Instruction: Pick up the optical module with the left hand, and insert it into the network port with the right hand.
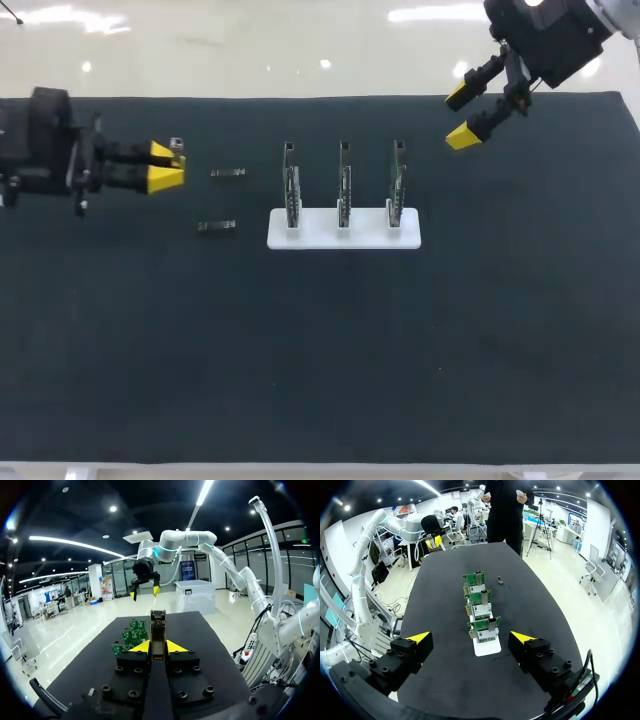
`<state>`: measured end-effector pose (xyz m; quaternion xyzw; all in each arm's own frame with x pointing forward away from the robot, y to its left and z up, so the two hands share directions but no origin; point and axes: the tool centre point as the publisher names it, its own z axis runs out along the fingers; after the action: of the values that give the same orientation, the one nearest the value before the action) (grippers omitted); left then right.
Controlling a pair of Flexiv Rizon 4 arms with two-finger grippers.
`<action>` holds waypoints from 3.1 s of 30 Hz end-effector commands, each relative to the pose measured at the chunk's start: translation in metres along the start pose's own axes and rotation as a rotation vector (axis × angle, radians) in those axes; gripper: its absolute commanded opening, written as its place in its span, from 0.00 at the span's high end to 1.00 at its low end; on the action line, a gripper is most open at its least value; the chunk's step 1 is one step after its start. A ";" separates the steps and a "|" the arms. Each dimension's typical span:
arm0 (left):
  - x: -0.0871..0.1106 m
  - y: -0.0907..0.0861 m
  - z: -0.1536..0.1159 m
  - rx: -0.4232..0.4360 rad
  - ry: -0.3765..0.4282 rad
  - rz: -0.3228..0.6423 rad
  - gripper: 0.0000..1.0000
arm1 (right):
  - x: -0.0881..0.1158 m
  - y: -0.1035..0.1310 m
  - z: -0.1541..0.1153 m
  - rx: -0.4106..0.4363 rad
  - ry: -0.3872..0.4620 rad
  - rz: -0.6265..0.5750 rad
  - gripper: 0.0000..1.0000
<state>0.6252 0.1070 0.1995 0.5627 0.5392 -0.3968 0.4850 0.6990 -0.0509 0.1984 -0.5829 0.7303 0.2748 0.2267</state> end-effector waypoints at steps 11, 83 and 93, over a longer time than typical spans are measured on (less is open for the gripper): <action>-0.003 0.030 0.055 0.103 -0.093 -0.009 1.00 | 0.000 -0.001 0.000 -0.002 -0.001 -0.001 0.00; -0.008 0.052 0.127 0.097 -0.132 -0.086 1.00 | -0.101 0.003 0.039 -0.014 -0.068 -0.118 0.00; -0.008 0.052 0.127 0.097 -0.132 -0.086 1.00 | -0.127 0.021 0.061 0.035 -0.075 -0.119 0.00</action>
<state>0.6858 -0.0149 0.1862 0.5349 0.5100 -0.4801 0.4725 0.7150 0.0780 0.2399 -0.6164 0.6825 0.2843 0.2710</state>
